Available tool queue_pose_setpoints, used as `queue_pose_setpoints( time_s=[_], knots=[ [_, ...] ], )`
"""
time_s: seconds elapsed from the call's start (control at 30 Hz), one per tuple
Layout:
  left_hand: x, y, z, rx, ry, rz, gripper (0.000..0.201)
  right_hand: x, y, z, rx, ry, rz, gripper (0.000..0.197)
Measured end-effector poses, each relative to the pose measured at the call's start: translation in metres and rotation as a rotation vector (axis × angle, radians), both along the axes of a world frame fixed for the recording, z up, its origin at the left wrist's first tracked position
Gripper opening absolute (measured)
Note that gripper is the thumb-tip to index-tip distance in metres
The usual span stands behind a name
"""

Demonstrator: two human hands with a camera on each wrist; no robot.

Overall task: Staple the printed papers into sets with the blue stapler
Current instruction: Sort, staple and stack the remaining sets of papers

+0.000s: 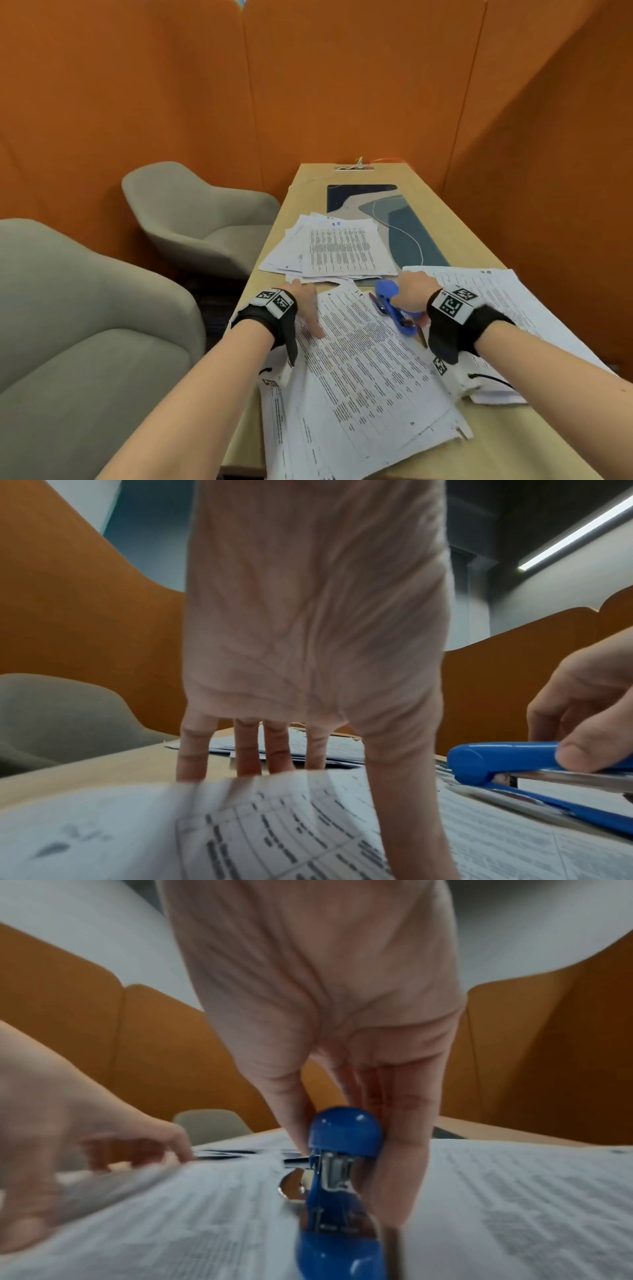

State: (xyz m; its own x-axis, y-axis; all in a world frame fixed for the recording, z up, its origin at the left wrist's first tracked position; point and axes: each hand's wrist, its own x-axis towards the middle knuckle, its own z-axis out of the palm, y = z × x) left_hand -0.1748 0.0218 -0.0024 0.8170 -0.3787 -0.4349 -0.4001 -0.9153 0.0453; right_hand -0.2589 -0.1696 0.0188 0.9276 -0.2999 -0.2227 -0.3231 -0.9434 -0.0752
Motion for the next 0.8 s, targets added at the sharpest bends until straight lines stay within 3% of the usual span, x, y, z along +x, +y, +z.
queue_pose_setpoints(
  time_s=[0.1, 0.27, 0.37, 0.43, 0.5, 0.57, 0.67, 0.73, 0.8],
  knots=[
    [0.001, -0.002, 0.003, 0.002, 0.022, 0.030, 0.116, 0.004, -0.012, 0.002, -0.027, -0.004, -0.040, 0.011],
    [0.001, 0.002, 0.002, -0.095, 0.063, 0.060, 0.102, 0.004, -0.019, -0.003, -0.046, 0.002, -0.043, 0.012],
    [-0.004, 0.008, 0.006, -0.202, 0.063, 0.065, 0.085, 0.002, -0.019, -0.006, -0.058, 0.000, -0.066, 0.032],
    [-0.005, 0.013, 0.017, -0.246, -0.010, 0.033, 0.066, 0.002, -0.019, -0.009, -0.044, -0.128, -0.075, 0.051],
    [-0.005, 0.019, 0.032, -0.314, -0.060, -0.004, 0.058, 0.000, -0.015, -0.007, 0.164, -0.285, -0.025, 0.061],
    [-0.005, 0.023, 0.050, -0.429, -0.111, -0.036, 0.056, -0.005, -0.008, 0.002, 0.610, -0.375, -0.058, 0.061],
    [-0.009, 0.025, 0.077, -0.658, -0.228, -0.092, 0.037, -0.009, -0.004, 0.010, 1.085, -0.342, -0.163, 0.039],
    [-0.010, 0.023, 0.087, -0.784, -0.387, -0.133, 0.021, -0.009, -0.002, 0.014, 1.270, -0.368, -0.195, 0.033],
    [-0.009, 0.021, 0.086, -0.817, -0.704, -0.105, 0.021, -0.009, -0.003, 0.020, 1.420, -0.420, -0.223, 0.034]
  ],
)
